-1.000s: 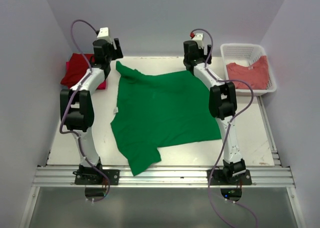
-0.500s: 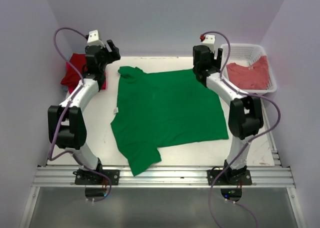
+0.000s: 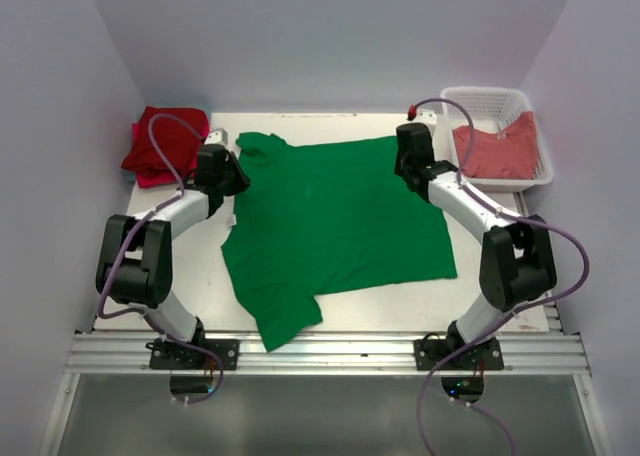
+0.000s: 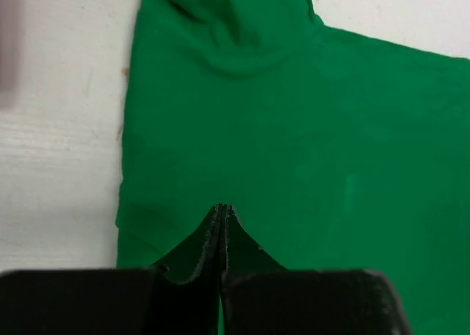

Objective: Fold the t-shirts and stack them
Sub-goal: Flatten out the tshirt

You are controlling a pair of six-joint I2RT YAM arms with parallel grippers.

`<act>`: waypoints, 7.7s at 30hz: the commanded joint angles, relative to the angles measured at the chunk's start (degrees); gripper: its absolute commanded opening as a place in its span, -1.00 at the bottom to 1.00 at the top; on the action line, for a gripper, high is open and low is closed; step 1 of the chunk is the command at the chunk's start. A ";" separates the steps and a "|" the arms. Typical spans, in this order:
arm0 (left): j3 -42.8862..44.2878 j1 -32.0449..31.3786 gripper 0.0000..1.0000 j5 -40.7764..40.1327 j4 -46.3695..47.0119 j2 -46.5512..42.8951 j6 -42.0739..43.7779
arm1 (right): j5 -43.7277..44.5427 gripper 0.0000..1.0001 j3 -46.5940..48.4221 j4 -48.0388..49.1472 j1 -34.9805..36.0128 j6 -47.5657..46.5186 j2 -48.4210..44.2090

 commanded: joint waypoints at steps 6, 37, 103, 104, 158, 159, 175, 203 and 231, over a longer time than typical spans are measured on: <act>0.93 -5.43 -1.00 3.72 7.54 6.40 -0.50 | -8.39 -1.00 1.32 -2.34 0.51 4.54 7.55; 16.40 -13.96 -1.00 20.75 9.04 30.41 -1.12 | -8.92 -1.00 4.84 -6.30 2.35 6.83 16.62; -6.53 -22.48 0.11 -7.19 -55.72 -16.25 -13.15 | -4.26 0.54 -20.47 -19.39 8.16 15.87 -15.99; -6.80 -23.44 0.11 -7.01 -56.16 -16.34 -13.51 | -4.17 0.55 -20.73 -19.48 8.07 16.31 -15.99; -10.50 -30.66 -1.00 -8.67 -53.97 -25.04 -16.32 | -1.80 -1.00 -40.33 -17.91 7.89 37.94 -25.83; -9.88 -30.57 -1.00 -10.07 -54.58 -25.39 -16.32 | -2.41 -1.00 -40.33 -17.99 7.89 36.89 -26.79; 15.68 -30.66 -1.00 -27.75 -40.01 -43.32 4.49 | -1.63 -1.00 -7.41 -16.32 8.07 0.42 -46.66; 83.44 -7.11 -1.00 -5.52 -25.24 14.84 28.07 | 0.66 -1.00 63.89 -15.01 -1.60 -18.47 10.88; 40.56 -5.35 -1.00 10.04 -21.18 -42.46 22.17 | -27.39 -1.00 12.04 3.01 -0.28 -14.97 -47.20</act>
